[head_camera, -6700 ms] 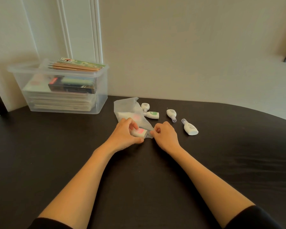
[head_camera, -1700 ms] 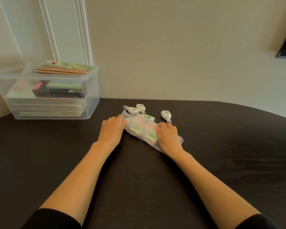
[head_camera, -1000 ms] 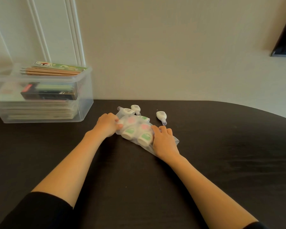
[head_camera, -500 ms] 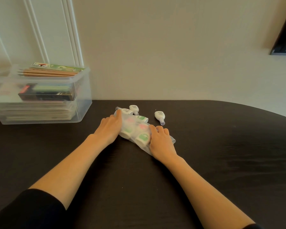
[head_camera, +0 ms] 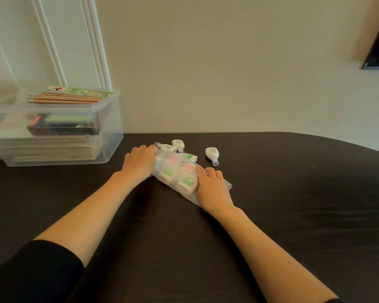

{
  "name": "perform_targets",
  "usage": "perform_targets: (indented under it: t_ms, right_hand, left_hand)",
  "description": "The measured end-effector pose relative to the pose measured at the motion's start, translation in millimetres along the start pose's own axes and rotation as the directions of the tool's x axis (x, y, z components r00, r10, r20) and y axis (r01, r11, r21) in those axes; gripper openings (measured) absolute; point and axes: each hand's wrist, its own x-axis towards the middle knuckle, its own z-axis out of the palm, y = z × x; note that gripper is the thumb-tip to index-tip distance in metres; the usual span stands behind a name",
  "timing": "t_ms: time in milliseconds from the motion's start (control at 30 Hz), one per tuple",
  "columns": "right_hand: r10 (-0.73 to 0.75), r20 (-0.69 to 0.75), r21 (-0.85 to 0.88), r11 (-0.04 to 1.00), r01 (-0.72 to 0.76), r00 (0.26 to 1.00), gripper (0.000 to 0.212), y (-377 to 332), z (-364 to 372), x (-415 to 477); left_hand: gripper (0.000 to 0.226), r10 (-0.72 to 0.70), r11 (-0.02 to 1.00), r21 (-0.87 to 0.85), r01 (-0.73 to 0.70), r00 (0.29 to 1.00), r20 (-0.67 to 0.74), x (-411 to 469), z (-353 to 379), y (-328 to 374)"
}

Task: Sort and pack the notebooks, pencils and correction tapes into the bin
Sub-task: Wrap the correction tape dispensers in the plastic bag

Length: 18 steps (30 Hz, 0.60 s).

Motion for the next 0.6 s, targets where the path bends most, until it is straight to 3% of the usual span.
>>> perform_targets:
  t_ms: [167, 300, 400, 500, 567, 600]
  right_hand:
    - [0.001, -0.004, -0.007, 1.000, -0.001, 1.000, 0.049, 0.1, 0.7, 1.2]
    - [-0.006, -0.008, -0.002, 1.000, 0.006, 1.000, 0.051, 0.9, 0.4, 0.2]
    - [-0.003, -0.004, -0.004, 1.000, 0.003, 1.000, 0.053, 0.9, 1.0, -1.5]
    - [0.022, -0.022, -0.003, 1.000, -0.022, 1.000, 0.054, 0.5, 1.4, -2.1]
    - [0.037, -0.033, -0.002, 0.999, -0.037, 0.999, 0.052, 0.0, 1.5, -2.4]
    - [0.039, -0.032, -0.010, 0.999, -0.039, 0.999, 0.050, -0.3, 1.7, -2.8]
  left_hand:
    - [0.035, 0.045, 0.999, -0.004, -0.045, 0.999, 0.012, -3.3, 8.1, -3.8]
    - [0.035, -0.122, 0.989, -0.084, 0.119, 0.992, -0.034, 1.2, 6.6, 4.6]
    - [0.040, -0.181, 0.970, -0.138, 0.198, 0.976, 0.125, 4.2, 5.4, 3.4]
    - [0.051, -0.196, 0.858, -0.401, 0.321, 0.927, 0.321, 6.1, -0.9, -5.8]
    - [0.052, -0.277, 0.762, -0.509, 0.400, 0.912, 0.302, 7.0, -4.4, -6.9]
    - [0.054, -0.348, 0.762, -0.498, 0.414, 0.910, 0.225, 7.1, -2.8, -6.0]
